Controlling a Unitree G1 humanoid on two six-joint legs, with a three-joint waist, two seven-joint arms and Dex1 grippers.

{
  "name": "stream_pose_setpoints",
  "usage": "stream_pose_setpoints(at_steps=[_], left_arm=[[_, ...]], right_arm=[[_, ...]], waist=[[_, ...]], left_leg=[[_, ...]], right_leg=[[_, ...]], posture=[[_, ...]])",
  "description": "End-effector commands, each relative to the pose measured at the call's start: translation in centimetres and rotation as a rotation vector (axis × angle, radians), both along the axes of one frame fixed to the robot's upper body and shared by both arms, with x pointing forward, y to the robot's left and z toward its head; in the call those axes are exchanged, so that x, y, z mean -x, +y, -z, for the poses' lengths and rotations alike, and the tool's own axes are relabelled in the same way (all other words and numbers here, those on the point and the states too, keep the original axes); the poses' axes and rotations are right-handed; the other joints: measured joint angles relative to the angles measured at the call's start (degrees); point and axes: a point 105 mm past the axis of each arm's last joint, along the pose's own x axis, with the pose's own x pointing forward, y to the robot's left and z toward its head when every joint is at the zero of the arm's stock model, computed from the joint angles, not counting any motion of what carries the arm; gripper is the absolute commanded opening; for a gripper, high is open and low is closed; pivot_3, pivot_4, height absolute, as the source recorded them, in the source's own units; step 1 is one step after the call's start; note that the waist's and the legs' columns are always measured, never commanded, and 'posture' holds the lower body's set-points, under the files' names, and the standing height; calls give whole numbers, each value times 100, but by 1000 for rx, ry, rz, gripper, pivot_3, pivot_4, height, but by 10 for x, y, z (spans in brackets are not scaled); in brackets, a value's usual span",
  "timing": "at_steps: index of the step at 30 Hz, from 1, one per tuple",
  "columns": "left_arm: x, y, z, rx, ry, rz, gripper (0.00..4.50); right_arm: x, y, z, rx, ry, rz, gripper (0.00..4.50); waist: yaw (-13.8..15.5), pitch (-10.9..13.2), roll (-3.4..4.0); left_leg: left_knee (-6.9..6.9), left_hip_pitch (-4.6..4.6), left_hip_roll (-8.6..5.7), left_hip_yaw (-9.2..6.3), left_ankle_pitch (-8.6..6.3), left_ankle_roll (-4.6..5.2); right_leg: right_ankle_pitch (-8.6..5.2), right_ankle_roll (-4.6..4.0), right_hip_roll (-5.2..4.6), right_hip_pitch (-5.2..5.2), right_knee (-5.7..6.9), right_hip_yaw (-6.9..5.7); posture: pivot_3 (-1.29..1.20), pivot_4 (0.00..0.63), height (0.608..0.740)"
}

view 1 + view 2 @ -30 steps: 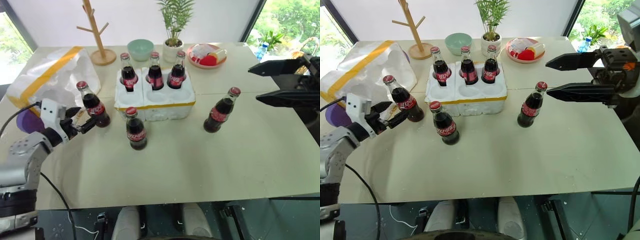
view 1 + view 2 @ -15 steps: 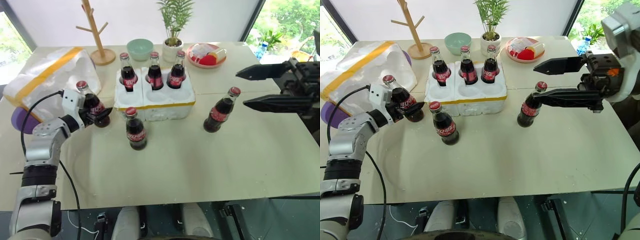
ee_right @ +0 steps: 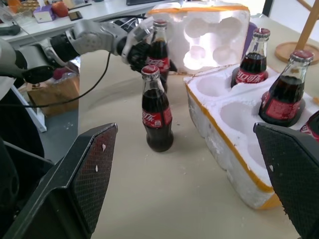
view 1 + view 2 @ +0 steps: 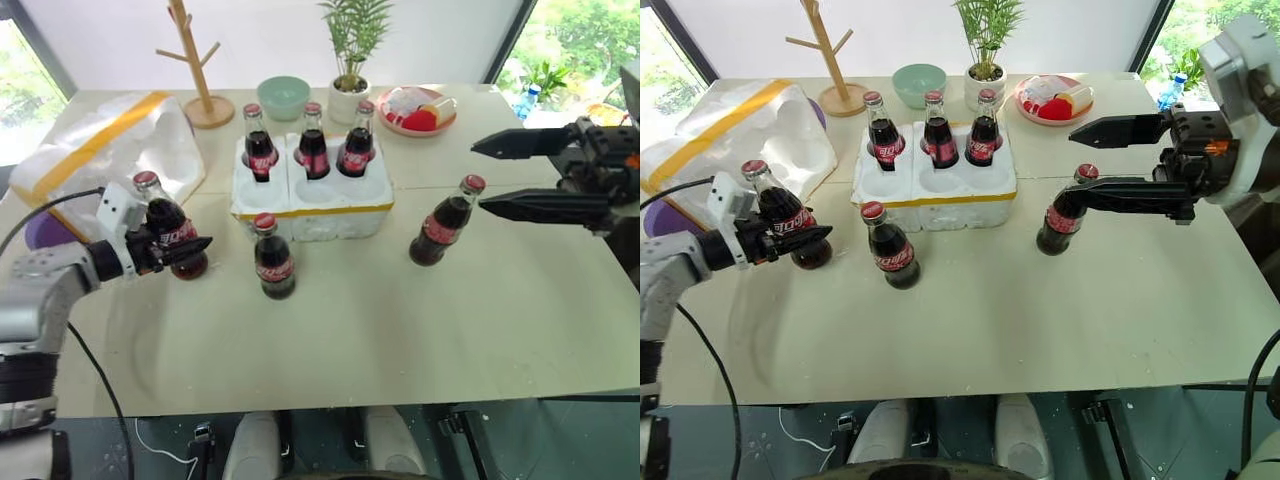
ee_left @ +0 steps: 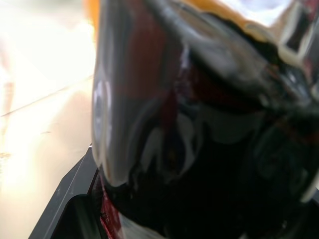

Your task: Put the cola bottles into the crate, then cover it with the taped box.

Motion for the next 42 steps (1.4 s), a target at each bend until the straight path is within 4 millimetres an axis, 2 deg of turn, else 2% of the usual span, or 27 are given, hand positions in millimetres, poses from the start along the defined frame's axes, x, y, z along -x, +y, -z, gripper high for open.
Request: stream_pose_setpoints(at_steps=[1,2,6,10,14,19,24,28,37,40,42], left_arm=[[0,-23,-67,54,-155,147,2842],[-4,-28,-75,64,-169,162,2842],[-39,-66,-105,93,-258,272,2842],[-70,-102,-114,118,-295,349,2842],[-92,-133,-108,113,-305,397,2842],[-102,-161,-109,142,-322,435,2842],[-103,-177,-112,162,-326,473,2842],[-102,-184,-98,108,-319,502,2842],[-108,-186,-33,-100,-273,471,2842],[-111,-184,-19,-126,-244,435,2842],[-113,-183,-15,-108,-220,412,3906]], right_arm=[[2,1,-6,-2,-47,4,4500],[2,2,-6,-4,-47,5,4500],[8,1,-4,-10,-51,26,4500],[15,-1,-3,-15,-55,62,4500],[24,-2,-1,-20,-55,97,4500],[32,-4,1,-36,-45,145,4500],[37,-5,6,-38,-32,179,4500],[36,-7,7,-48,-28,206,4500],[28,-7,7,-54,-38,218,4500],[25,-5,6,-59,-42,206,4500],[24,-3,6,-60,-44,199,4500]], waist=[[29,2,-3],[41,2,-4],[151,2,-3],[138,2,-4],[105,8,-12],[118,10,-14],[116,11,-15],[121,11,-15],[112,11,-15],[92,8,-11],[94,6,-8]], left_leg=[[4,-5,-2,-3,1,-1],[8,-8,-2,-5,1,-2],[30,-12,-12,5,1,2],[75,-17,-13,1,-7,15],[78,-23,-11,4,-10,21],[74,-28,6,-1,-14,28],[76,-29,6,-6,-20,38],[79,-30,5,-10,-20,39],[79,-30,5,-13,-20,39],[79,-30,5,-14,-21,39],[78,-23,6,-13,-21,40]], right_leg=[[0,0,0,0,1,-3],[1,1,1,0,0,-5],[12,21,10,11,0,-6],[14,27,33,28,-1,-4],[19,34,37,21,-4,2],[19,35,56,9,-2,3],[19,35,48,9,-3,7],[19,35,46,9,-3,9],[20,35,48,9,-1,10],[20,36,49,9,-1,10],[20,36,49,12,2,11]], posture=[[0,150,740],[0,150,740],[0,150,740],[0,150,740],[0,150,740],[0,150,740],[0,150,740],[0,150,740],[0,150,740],[0,150,740],[0,150,740]])
